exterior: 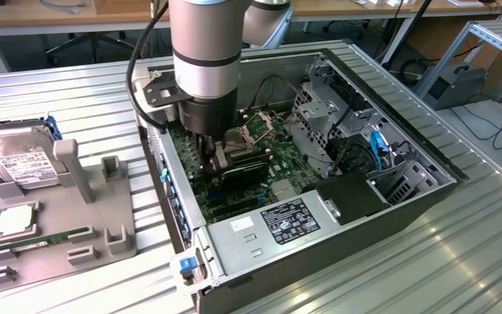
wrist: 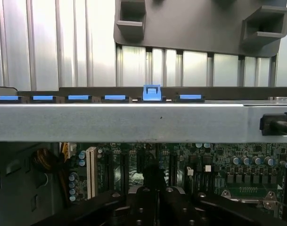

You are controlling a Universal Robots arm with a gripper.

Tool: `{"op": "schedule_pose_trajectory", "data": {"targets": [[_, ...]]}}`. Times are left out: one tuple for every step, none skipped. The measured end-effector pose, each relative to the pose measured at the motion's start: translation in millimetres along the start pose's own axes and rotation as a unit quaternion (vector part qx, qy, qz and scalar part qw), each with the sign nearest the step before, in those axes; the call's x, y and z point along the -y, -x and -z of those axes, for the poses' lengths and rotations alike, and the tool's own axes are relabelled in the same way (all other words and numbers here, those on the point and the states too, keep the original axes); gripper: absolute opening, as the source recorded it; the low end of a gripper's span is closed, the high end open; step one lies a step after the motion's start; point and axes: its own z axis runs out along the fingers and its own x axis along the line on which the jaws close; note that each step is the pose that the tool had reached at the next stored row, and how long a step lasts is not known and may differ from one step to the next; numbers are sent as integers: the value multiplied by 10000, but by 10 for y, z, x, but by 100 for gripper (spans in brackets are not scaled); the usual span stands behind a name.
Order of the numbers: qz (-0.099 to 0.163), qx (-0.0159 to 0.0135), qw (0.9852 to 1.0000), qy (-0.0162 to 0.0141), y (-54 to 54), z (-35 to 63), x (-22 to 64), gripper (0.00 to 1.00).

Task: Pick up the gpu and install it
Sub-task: 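Press down on the gpu until it lock into place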

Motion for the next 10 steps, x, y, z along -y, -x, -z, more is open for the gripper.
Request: {"op": "schedule_pose_trajectory", "data": {"targets": [[0,1,10000,-2,0,-3,-9,11],[0,1,10000,-1,1,-7,-18,11],[0,1,10000,-1,1,-9,-28,11],[0,0,10000,0,1,-12,-39,11],[0,0,10000,0,1,-15,-47,11],[0,0,10000,0,1,-18,-51,11],[1,-1,10000,1,2,-21,-51,11],[1,-2,10000,1,3,-25,-52,11],[1,-1,10000,1,4,-30,-50,11],[0,-1,10000,0,4,-33,-41,11]]}}
